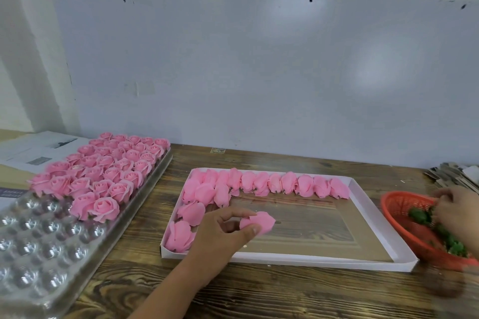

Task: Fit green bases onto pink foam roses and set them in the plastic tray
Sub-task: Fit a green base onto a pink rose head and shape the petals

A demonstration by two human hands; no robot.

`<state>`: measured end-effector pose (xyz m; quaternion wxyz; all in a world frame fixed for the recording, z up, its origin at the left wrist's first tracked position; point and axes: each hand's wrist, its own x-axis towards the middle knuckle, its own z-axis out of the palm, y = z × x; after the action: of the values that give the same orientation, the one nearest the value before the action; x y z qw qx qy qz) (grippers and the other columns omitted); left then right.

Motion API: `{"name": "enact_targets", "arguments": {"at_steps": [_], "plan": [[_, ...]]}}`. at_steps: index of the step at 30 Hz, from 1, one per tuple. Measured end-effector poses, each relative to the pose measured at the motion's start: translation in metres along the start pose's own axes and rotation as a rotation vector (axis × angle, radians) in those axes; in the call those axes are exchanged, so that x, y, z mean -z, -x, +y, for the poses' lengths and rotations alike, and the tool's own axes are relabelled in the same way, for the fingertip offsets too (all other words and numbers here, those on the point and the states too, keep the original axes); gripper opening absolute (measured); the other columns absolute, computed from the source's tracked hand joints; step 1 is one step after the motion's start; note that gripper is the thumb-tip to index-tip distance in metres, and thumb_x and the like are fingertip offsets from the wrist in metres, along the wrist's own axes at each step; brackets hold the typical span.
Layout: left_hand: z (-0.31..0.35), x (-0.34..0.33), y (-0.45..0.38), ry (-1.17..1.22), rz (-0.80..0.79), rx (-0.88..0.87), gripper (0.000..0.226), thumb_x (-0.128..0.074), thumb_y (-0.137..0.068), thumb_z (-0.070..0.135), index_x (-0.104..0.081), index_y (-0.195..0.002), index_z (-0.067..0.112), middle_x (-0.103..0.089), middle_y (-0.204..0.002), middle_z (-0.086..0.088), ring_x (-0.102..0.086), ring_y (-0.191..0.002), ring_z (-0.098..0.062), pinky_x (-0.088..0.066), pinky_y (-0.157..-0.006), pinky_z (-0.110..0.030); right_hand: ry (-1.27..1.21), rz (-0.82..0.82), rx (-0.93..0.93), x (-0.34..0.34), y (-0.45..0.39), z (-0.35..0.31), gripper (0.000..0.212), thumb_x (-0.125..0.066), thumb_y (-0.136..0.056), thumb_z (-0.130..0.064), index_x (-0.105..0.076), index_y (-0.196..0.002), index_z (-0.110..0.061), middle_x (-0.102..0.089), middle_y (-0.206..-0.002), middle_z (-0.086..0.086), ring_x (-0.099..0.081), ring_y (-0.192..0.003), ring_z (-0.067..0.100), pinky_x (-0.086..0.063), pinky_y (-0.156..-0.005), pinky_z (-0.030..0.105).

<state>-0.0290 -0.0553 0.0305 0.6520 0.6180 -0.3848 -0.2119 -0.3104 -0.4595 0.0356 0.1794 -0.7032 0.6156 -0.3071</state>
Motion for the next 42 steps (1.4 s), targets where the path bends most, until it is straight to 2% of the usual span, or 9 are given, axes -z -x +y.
{"name": "enact_targets", "arguments": {"at_steps": [2, 5, 8, 11, 16, 27, 33, 39, 42], "plan": [[0.001, 0.000, 0.000, 0.021, 0.002, 0.000, 0.026, -0.083, -0.082, 0.021, -0.078, -0.094, 0.043, -0.078, -0.099, 0.010, -0.073, -0.096, -0.010, -0.056, -0.074, -0.017, -0.161, -0.009, 0.005, 0.007, 0.024, -0.020, 0.025, -0.038, -0.100, -0.017, -0.060, -0.097, -0.027, -0.068, -0.082, 0.007, -0.067, -0.051, 0.020, -0.059, -0.070, 0.053], [0.001, 0.000, 0.000, 0.031, 0.005, -0.001, 0.026, -0.082, -0.082, 0.020, -0.078, -0.094, 0.042, -0.078, -0.100, 0.010, -0.073, -0.097, -0.010, -0.056, -0.073, -0.017, -0.231, -0.006, 0.130, 0.021, 0.083, -0.070, 0.022, -0.040, -0.094, -0.027, -0.061, -0.089, -0.031, -0.071, -0.078, -0.006, -0.068, -0.060, 0.025, -0.052, -0.051, 0.033], [0.001, 0.000, -0.001, 0.023, 0.014, -0.003, 0.026, -0.083, -0.082, 0.019, -0.078, -0.095, 0.042, -0.078, -0.100, 0.010, -0.073, -0.097, -0.010, -0.056, -0.074, -0.017, -0.334, -0.181, 0.183, 0.012, 0.129, -0.109, 0.025, -0.044, -0.095, -0.006, -0.065, -0.100, -0.017, -0.069, -0.090, 0.000, -0.061, -0.073, 0.022, -0.046, -0.064, 0.033], [0.001, 0.000, 0.000, 0.034, 0.010, -0.005, 0.027, -0.082, -0.083, 0.018, -0.078, -0.095, 0.042, -0.078, -0.100, 0.009, -0.073, -0.097, -0.009, -0.056, -0.074, -0.016, -0.522, -0.414, 0.123, -0.011, 0.165, -0.139, 0.036, -0.039, -0.089, 0.015, -0.063, -0.103, -0.007, -0.069, -0.087, 0.006, -0.050, -0.059, 0.018, -0.043, -0.055, 0.029], [0.003, 0.000, 0.000, 0.060, 0.005, -0.010, 0.027, -0.082, -0.082, 0.018, -0.079, -0.095, 0.042, -0.078, -0.101, 0.009, -0.073, -0.098, -0.009, -0.056, -0.074, -0.017, -0.654, -0.592, 0.156, -0.047, 0.213, -0.171, 0.036, -0.038, -0.094, 0.013, -0.064, -0.088, -0.012, -0.069, -0.079, 0.007, -0.046, -0.038, -0.001, -0.034, -0.037, 0.012], [0.004, 0.001, 0.000, 0.042, -0.013, -0.040, 0.024, -0.080, -0.072, 0.042, -0.077, -0.097, 0.045, -0.078, -0.101, 0.012, -0.072, -0.098, -0.007, -0.056, -0.077, -0.016, -0.798, -0.827, 0.124, -0.064, 0.250, -0.176, 0.031, -0.052, -0.094, -0.001, -0.072, -0.101, -0.023, -0.051, -0.062, -0.002, -0.045, -0.055, 0.008, -0.034, -0.048, 0.020], [0.004, 0.001, 0.000, 0.052, 0.001, -0.023, 0.028, -0.082, -0.083, 0.018, -0.078, -0.096, 0.043, -0.078, -0.100, 0.010, -0.073, -0.096, -0.007, -0.055, -0.077, -0.015, -0.833, -0.843, 0.216, -0.062, 0.257, -0.170, 0.032, -0.064, -0.089, -0.004, -0.073, -0.100, -0.032, -0.065, -0.074, -0.011, -0.054, -0.062, 0.002, -0.046, -0.057, 0.020], [0.005, 0.000, 0.000, 0.041, 0.035, -0.012, 0.030, -0.080, -0.084, 0.015, -0.078, -0.093, 0.043, -0.079, -0.097, 0.008, -0.073, -0.093, -0.007, -0.055, -0.076, -0.016, -0.878, -0.918, 0.255, -0.057, 0.259, -0.170, 0.036, -0.074, -0.074, -0.031, -0.072, -0.109, -0.034, -0.072, -0.098, -0.003, -0.059, -0.080, 0.005, -0.049, -0.070, 0.025], [0.005, 0.000, 0.000, 0.031, 0.037, -0.008, 0.028, -0.081, -0.085, 0.016, -0.078, -0.094, 0.043, -0.078, -0.098, 0.009, -0.073, -0.093, -0.007, -0.055, -0.076, -0.016, -0.952, -1.016, 0.253, -0.055, 0.258, -0.167, 0.029, -0.069, -0.083, -0.025, -0.072, -0.112, -0.024, -0.065, -0.085, 0.000, -0.056, -0.079, 0.008, -0.047, -0.069, 0.025]]}}
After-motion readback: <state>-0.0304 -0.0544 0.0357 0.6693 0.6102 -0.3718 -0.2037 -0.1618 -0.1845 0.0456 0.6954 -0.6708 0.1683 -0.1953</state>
